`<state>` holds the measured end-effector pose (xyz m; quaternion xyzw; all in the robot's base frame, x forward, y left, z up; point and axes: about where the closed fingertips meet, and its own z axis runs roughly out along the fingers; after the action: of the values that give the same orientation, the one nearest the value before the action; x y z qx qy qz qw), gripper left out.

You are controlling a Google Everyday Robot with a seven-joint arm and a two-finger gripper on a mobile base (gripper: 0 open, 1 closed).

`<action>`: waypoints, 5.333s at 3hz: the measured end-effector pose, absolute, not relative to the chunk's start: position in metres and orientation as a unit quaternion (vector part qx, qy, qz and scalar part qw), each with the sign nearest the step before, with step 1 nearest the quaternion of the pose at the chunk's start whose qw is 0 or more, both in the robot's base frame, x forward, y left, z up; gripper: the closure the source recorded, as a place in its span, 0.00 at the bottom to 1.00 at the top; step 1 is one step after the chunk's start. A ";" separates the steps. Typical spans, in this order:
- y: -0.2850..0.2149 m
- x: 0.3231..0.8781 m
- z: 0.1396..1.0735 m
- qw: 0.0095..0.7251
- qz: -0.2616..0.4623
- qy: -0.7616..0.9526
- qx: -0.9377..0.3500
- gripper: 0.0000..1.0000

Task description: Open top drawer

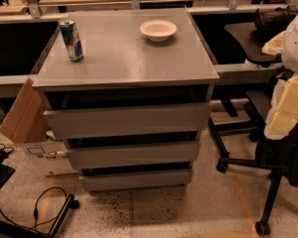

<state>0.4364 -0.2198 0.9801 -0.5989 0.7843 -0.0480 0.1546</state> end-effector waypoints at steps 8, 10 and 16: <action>-0.055 0.592 0.723 0.109 -0.112 0.639 -0.753 0.00; -0.082 0.647 0.679 0.054 -0.060 0.721 -0.688 0.17; -0.100 0.645 0.686 0.033 -0.036 0.766 -0.641 0.43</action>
Offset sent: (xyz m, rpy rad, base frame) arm 0.0473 0.0662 -0.1967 -0.1539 0.0088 0.1010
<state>0.6454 -0.1003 0.6865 -0.6412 0.7658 -0.0357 0.0334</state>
